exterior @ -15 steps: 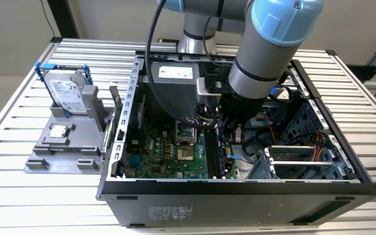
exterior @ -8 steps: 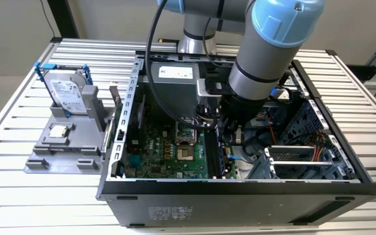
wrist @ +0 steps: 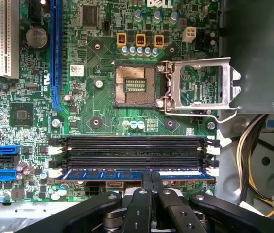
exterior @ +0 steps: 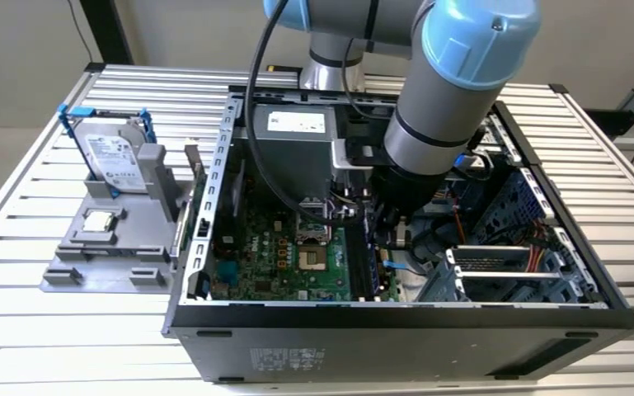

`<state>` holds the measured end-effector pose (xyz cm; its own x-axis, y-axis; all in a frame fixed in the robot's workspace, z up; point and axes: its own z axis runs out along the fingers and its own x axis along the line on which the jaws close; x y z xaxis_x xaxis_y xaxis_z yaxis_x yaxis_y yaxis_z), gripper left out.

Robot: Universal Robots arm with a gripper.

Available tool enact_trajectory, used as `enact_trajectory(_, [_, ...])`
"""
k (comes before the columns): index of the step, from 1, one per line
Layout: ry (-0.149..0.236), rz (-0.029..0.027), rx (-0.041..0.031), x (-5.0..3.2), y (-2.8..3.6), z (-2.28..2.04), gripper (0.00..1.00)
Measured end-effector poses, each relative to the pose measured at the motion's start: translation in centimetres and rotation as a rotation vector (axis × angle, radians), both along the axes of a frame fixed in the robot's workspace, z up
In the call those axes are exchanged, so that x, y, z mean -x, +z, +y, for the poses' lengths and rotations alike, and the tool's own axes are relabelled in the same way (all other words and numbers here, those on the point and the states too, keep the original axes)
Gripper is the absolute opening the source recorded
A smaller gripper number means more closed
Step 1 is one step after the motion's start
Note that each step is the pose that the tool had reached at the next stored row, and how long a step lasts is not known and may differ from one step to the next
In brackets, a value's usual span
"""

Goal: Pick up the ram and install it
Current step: 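Press down the ram until it locks into place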

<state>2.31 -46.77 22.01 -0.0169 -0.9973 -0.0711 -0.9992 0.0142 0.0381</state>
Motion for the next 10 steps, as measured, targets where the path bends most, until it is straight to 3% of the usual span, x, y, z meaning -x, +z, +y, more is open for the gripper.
enact_trajectory(5, [0.000,-0.0029,0.0000,0.00,-0.32,0.02,0.00])
enact_trajectory(10, [0.000,-0.0041,-0.0041,-0.02,0.28,0.06,0.00])
